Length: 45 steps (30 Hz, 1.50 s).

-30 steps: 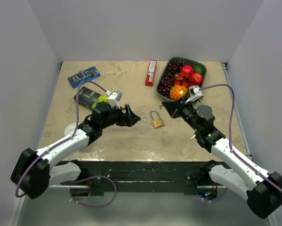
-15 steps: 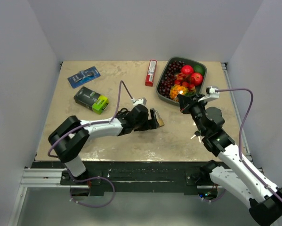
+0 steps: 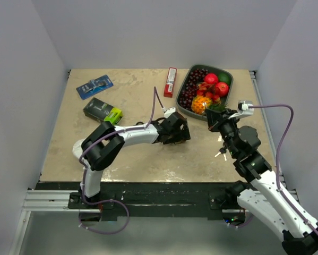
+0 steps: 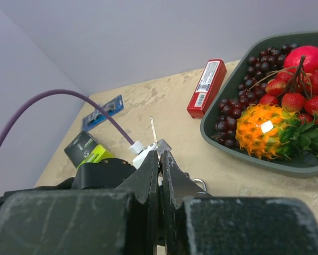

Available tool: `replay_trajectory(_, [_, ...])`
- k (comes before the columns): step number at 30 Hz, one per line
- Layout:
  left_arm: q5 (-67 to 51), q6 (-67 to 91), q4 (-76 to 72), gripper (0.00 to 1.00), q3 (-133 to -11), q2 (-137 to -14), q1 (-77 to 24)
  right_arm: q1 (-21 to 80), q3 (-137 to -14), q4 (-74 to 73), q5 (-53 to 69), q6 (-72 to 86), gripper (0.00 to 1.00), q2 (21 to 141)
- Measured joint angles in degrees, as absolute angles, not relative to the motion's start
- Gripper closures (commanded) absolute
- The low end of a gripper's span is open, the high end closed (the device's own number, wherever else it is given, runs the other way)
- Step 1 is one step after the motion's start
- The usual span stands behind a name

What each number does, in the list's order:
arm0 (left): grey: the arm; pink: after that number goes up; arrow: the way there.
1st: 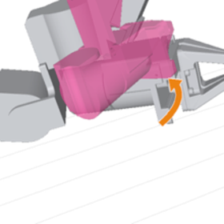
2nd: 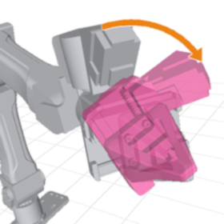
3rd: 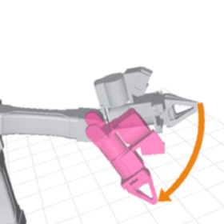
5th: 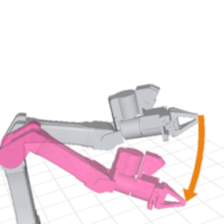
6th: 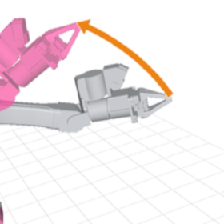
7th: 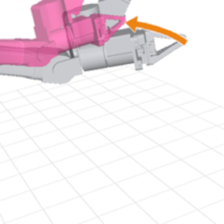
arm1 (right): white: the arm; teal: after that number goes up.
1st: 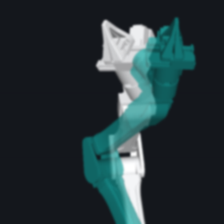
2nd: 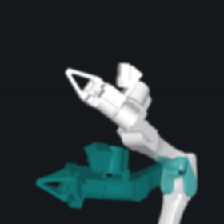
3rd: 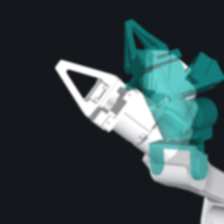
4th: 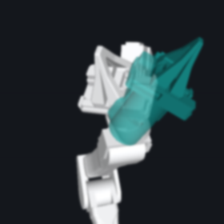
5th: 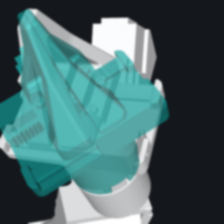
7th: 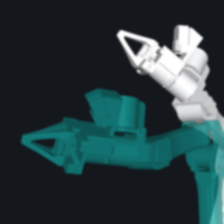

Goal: Unlock with the key

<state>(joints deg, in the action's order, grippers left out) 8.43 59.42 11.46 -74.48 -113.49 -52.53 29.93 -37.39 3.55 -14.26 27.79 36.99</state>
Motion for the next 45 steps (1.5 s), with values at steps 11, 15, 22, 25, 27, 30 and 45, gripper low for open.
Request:
replay_trajectory(11, [13.63,56.73,22.39,0.17,-86.46,-120.33,-53.19,29.91,-37.39,1.06,-14.81,25.82,1.00,32.77])
replay_trajectory(15, [15.51,54.87,25.30,0.25,-89.54,-122.21,-53.34,29.91,-37.39,0.69,-14.70,25.58,1.00,32.56])
replay_trajectory(22, [18.61,50.15,28.03,0.26,-91.70,-123.70,-53.52,29.91,-37.39,0.69,-13.93,25.52,1.00,32.51])
replay_trajectory(25, [19.16,47.83,28.38,0.26,-92.12,-124.01,-53.78,29.91,-37.39,0.89,-13.74,25.58,1.00,32.62])
replay_trajectory(27, [19.70,46.17,29.06,0.26,-92.90,-124.57,-54.24,29.91,-37.36,0.91,-13.45,25.69,1.00,32.67])
replay_trajectory(30, [20.47,44.10,30.37,0.24,-94.63,-125.64,-54.89,29.91,-37.28,1.04,-12.86,25.91,1.00,32.69])
replay_trajectory(45, [21.28,38.22,32.77,0.24,-97.71,-127.76,-56.07,29.91,-37.04,1.30,-12.27,25.93,1.00,32.99])
